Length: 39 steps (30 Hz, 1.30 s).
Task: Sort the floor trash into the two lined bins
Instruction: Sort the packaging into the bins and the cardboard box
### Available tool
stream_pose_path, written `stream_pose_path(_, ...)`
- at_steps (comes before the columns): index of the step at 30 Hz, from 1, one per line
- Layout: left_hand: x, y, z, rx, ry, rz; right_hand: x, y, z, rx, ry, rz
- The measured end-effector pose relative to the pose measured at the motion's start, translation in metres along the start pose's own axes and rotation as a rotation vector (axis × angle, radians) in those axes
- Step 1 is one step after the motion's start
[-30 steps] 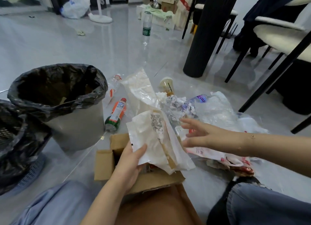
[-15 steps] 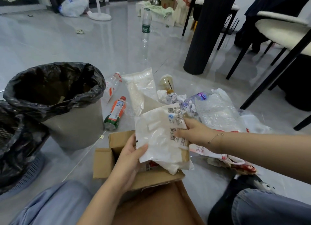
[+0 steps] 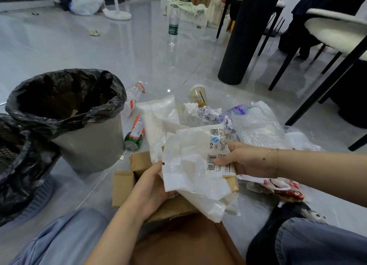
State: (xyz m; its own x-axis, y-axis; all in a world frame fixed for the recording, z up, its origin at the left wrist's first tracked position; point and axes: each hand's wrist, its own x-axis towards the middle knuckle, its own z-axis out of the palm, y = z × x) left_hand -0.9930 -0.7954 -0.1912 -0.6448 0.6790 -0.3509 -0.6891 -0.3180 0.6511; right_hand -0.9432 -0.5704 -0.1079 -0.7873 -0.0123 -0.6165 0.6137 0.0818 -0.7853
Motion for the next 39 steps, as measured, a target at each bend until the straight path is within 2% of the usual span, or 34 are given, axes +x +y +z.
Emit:
stream_pose_path(2,0.001,-0.004,0.000,0.023,0.073,0.019,0.001,0.001,-0.003,0.021,0.039,-0.015)
stream_pose_path(7,0.007,-0.006,-0.009,0.019,0.314,0.063,0.008,0.002,-0.016,0.049,0.262,-0.085)
stream_pose_path(15,0.006,-0.005,-0.001,-0.024,0.310,0.083,0.013,0.003,-0.023,0.085,0.487,-0.166)
stream_pose_path(21,0.006,-0.002,-0.003,-0.084,0.322,0.104,0.008,-0.016,-0.031,0.188,0.634,-0.337)
stream_pose_path(24,0.004,0.004,-0.015,0.070,0.333,0.160,0.009,-0.022,-0.030,0.272,0.614,-0.309)
stream_pose_path(27,-0.002,0.009,-0.026,0.342,0.422,0.172,0.010,-0.022,-0.028,0.360,0.400,-0.157)
stream_pose_path(30,-0.011,0.013,-0.021,0.511,0.417,0.023,0.009,-0.017,-0.021,0.240,0.220,-0.057)
stream_pose_path(33,-0.022,0.022,-0.004,0.713,0.412,-0.170,0.010,-0.014,-0.014,0.184,0.224,-0.069)
stream_pose_path(35,-0.027,0.024,0.002,0.794,0.496,-0.045,0.009,-0.014,-0.012,0.093,0.242,-0.076)
stream_pose_path(37,-0.034,0.026,0.005,0.810,0.618,0.280,0.005,-0.016,-0.011,0.011,0.242,-0.093)
stream_pose_path(39,-0.038,0.030,0.011,0.706,0.598,0.554,0.001,-0.018,-0.010,-0.005,0.226,-0.112)
